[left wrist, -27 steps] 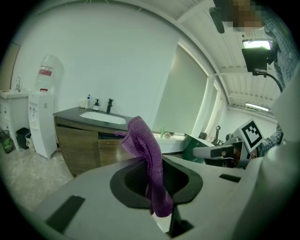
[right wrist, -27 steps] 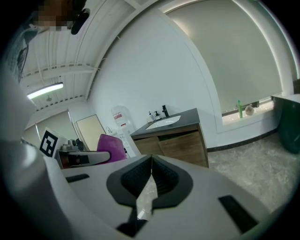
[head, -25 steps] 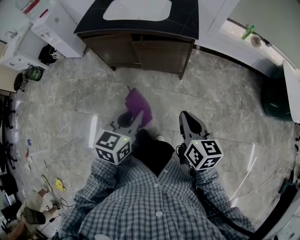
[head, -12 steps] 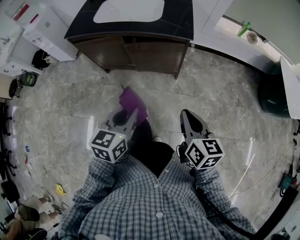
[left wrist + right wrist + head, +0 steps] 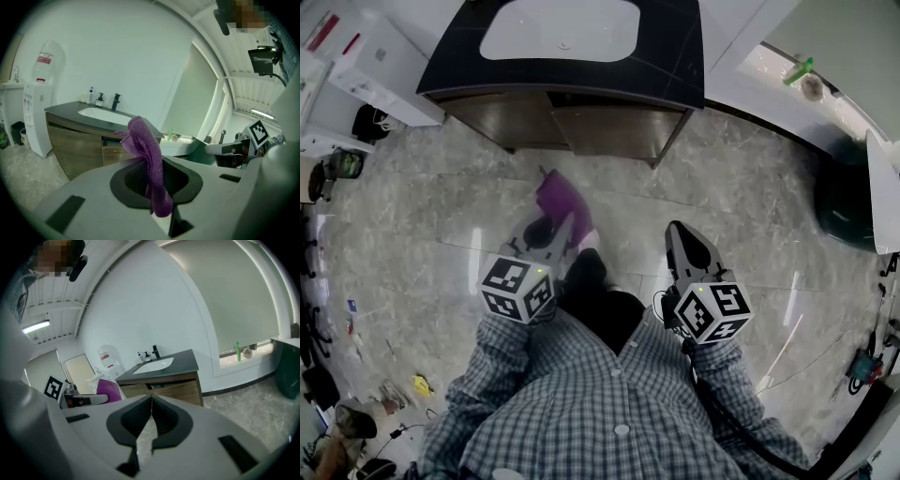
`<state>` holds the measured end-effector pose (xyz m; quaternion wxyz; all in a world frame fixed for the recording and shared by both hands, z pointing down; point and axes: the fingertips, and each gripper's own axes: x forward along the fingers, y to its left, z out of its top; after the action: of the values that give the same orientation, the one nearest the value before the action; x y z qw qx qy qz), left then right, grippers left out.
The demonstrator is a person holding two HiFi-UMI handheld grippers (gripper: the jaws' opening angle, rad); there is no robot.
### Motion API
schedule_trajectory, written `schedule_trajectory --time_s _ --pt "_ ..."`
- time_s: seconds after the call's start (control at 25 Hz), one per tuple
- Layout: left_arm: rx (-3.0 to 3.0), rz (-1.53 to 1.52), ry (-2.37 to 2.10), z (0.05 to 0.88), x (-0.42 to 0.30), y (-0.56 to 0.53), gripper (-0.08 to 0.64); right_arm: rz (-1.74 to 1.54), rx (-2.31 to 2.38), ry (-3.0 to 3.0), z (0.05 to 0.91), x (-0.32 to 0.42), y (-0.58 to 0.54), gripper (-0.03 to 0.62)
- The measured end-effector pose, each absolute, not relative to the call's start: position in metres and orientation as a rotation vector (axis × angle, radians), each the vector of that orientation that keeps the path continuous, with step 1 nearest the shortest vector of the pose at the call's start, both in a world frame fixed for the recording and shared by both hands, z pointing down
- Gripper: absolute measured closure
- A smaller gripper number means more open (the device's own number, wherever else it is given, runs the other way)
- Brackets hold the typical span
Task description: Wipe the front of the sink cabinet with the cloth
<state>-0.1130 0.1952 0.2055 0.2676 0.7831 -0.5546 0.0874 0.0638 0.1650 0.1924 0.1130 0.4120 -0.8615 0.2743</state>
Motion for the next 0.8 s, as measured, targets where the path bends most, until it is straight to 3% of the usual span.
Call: schedule_trajectory --time_s 0.36,0.8 --pt "2.120 0.267 -1.457 0.224 -0.178 0.123 0.506 0.782 1.266 -2.488 0.194 0.004 0.094 0.574" --pt "2.060 0.231 -1.441 0.249 -0.221 0.071 0.506 0.851 1.345 -2.427 0.218 -0.017 0.044 0.574"
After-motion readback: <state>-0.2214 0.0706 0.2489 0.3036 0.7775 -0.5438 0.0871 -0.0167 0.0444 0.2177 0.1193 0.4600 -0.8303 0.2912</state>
